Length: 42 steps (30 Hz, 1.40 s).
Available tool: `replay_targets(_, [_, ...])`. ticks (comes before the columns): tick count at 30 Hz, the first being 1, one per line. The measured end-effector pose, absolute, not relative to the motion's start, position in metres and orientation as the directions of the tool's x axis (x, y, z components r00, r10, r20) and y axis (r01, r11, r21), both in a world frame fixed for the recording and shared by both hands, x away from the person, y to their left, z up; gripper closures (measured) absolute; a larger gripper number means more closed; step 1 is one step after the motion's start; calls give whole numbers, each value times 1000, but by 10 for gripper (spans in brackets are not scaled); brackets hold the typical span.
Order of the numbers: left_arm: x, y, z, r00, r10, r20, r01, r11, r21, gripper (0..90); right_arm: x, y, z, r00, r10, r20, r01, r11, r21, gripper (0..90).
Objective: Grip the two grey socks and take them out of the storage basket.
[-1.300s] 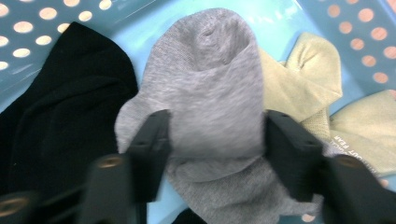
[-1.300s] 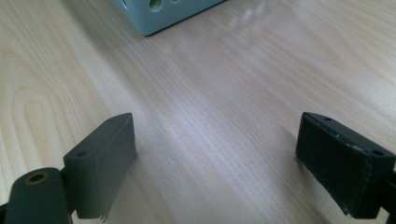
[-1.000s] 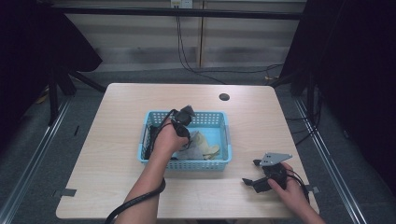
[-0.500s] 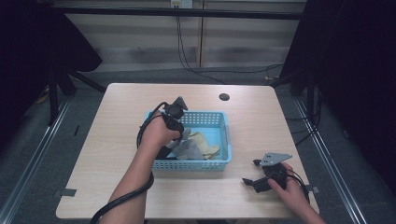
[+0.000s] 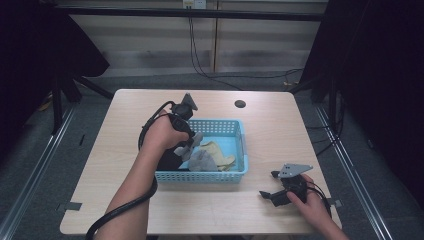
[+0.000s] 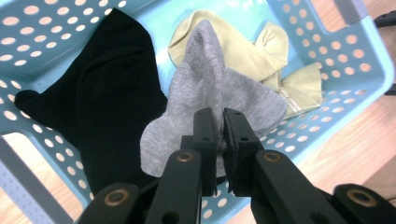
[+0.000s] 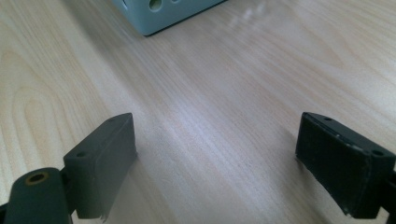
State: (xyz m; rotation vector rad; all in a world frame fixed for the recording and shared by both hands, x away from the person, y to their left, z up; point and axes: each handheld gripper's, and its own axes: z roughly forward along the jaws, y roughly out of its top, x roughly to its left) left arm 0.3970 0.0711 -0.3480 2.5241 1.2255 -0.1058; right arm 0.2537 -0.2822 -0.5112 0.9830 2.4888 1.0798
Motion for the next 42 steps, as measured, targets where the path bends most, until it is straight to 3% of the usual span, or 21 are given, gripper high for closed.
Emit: replay_targets(42, [395,145,-285,521,832,-190,844,-468,262,842,254,-282,-511,-739,673,32,484,497,720,118])
